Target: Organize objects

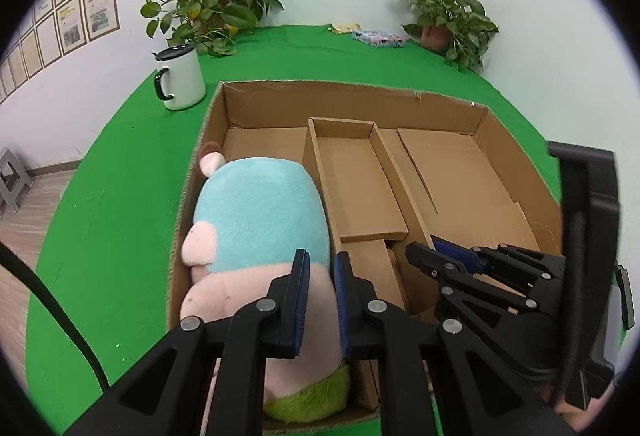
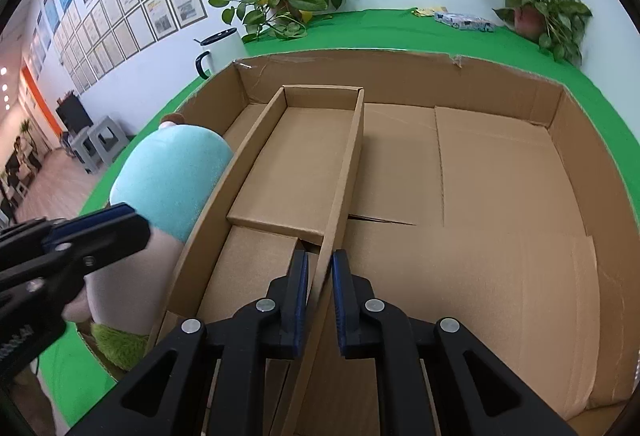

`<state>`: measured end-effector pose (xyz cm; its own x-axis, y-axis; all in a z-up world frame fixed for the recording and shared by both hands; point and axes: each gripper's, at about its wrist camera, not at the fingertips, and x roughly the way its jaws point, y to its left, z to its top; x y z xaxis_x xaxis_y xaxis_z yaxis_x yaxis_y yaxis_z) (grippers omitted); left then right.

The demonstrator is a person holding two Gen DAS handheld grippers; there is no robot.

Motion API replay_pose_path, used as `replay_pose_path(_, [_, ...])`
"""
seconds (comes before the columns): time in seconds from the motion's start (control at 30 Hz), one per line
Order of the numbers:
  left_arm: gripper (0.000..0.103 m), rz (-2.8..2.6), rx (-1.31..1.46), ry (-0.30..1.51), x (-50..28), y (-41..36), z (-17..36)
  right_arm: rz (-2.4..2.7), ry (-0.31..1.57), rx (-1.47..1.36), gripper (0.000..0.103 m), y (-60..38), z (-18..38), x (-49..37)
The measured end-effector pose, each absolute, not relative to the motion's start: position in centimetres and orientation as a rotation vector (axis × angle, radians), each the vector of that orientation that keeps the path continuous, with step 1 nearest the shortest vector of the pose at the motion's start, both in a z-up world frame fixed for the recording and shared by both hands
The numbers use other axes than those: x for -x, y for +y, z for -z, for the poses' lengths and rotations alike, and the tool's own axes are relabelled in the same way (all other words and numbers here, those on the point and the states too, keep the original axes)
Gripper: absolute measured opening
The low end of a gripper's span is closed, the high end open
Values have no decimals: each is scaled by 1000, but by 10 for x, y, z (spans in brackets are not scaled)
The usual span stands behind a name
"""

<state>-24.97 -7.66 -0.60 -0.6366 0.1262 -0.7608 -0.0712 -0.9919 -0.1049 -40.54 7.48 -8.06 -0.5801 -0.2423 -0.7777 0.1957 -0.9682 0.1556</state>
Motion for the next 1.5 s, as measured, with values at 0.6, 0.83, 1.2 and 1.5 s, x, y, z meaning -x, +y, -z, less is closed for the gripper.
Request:
replay_pose_path(0.6, [79,-2978,787,13,160,-63,-34,2837,40,-915,96,110,28,267])
replay_pose_path(0.83, [79,-2926,748,-42,123,-46,-31,2946,-74,-924,96,141,41,184])
replay_pose_path(1.2, [79,-2813,789,-141,101,-35,-18,2919,-76,-946,97,161,43,141])
replay_pose_path(1.5, [79,-2641,906,-268,100,-48,7,2755,-117,-890,97,158,57,107])
